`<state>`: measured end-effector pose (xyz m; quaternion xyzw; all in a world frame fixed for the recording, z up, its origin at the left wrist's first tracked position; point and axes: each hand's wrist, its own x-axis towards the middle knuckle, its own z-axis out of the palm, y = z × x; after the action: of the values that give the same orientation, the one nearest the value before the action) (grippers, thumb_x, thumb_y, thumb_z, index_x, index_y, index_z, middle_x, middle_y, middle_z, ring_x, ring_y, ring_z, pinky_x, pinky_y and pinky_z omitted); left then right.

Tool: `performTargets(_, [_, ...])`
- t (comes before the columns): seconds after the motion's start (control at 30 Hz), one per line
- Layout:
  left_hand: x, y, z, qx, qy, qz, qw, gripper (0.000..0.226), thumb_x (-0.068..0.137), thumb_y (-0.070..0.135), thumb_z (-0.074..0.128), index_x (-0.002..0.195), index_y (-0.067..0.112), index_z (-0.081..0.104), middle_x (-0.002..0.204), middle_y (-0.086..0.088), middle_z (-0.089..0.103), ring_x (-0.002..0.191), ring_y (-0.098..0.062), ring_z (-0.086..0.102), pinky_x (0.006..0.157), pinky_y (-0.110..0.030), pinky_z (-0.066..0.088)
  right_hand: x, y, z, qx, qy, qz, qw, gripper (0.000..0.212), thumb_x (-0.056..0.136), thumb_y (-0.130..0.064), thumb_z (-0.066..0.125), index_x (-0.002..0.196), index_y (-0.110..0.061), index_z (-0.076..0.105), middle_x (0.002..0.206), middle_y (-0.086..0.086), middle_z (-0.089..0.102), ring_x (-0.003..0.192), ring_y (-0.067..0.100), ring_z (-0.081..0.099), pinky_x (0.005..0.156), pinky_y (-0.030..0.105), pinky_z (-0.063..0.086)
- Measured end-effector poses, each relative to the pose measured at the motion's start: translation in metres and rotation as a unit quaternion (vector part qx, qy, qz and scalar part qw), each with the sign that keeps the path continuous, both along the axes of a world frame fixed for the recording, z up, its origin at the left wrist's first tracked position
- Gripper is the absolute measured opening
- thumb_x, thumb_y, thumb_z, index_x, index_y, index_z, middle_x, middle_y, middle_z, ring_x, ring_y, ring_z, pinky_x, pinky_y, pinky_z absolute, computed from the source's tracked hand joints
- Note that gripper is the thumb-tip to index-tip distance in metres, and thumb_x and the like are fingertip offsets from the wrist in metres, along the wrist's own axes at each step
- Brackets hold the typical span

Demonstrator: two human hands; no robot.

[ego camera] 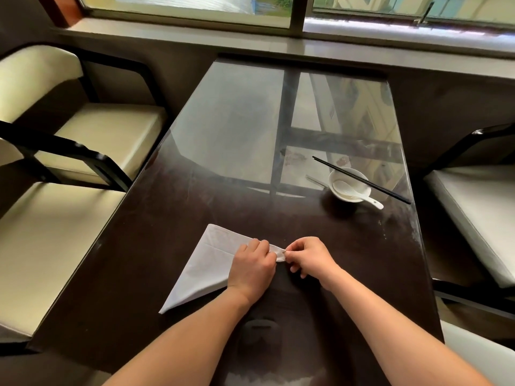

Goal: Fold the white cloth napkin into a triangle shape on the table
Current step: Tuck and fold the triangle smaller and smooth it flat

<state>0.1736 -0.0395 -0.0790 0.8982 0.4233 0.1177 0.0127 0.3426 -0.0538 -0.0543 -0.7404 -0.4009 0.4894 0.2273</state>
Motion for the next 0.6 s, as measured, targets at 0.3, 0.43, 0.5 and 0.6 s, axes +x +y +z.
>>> performTargets(0.3, [0.009,0.002,-0.009,-0.007,-0.068,0.030,0.997,0.021,0.087,0.027,0.065,0.069,0.018,0.068,0.071,-0.001,0.054,0.067,-0.022,0.049,0.052,-0.035,0.042,-0.003,0.006,-0.003,-0.021,-0.098,0.055,0.993,0.015,0.093,-0.022,0.057,0.081,-0.019,0.066,0.073,-0.001,0.066,0.057,0.015,0.059,0.052,0.030,0.045])
performTargets(0.43, [0.012,0.005,-0.007,-0.085,-0.128,0.092,0.984,0.006,0.080,0.025,0.078,0.075,0.023,0.077,0.074,0.003,0.059,0.069,-0.019,0.053,0.050,-0.030,0.044,-0.004,0.008,-0.002,-0.021,-0.150,0.095,0.984,0.014,0.094,-0.022,0.056,0.081,-0.023,0.062,0.092,-0.004,0.069,0.088,0.019,0.063,0.079,0.037,0.051])
performTargets(0.5, [0.012,0.003,-0.008,-0.109,-0.154,0.116,0.975,0.002,0.079,0.024,0.079,0.079,0.025,0.078,0.076,0.004,0.061,0.071,-0.020,0.055,0.052,-0.031,0.047,-0.005,0.007,-0.002,-0.019,-0.159,0.109,0.981,0.012,0.093,-0.022,0.055,0.084,-0.023,0.062,0.098,-0.003,0.070,0.093,0.020,0.063,0.083,0.039,0.052])
performTargets(0.6, [0.014,0.004,-0.008,-0.111,-0.153,0.115,0.975,0.004,0.079,0.021,0.078,0.081,0.024,0.077,0.076,0.003,0.061,0.072,-0.022,0.054,0.057,-0.035,0.047,-0.002,0.005,-0.001,-0.004,-0.163,0.138,0.977,0.012,0.094,-0.023,0.056,0.092,-0.023,0.068,0.102,-0.006,0.070,0.096,0.018,0.063,0.085,0.038,0.052])
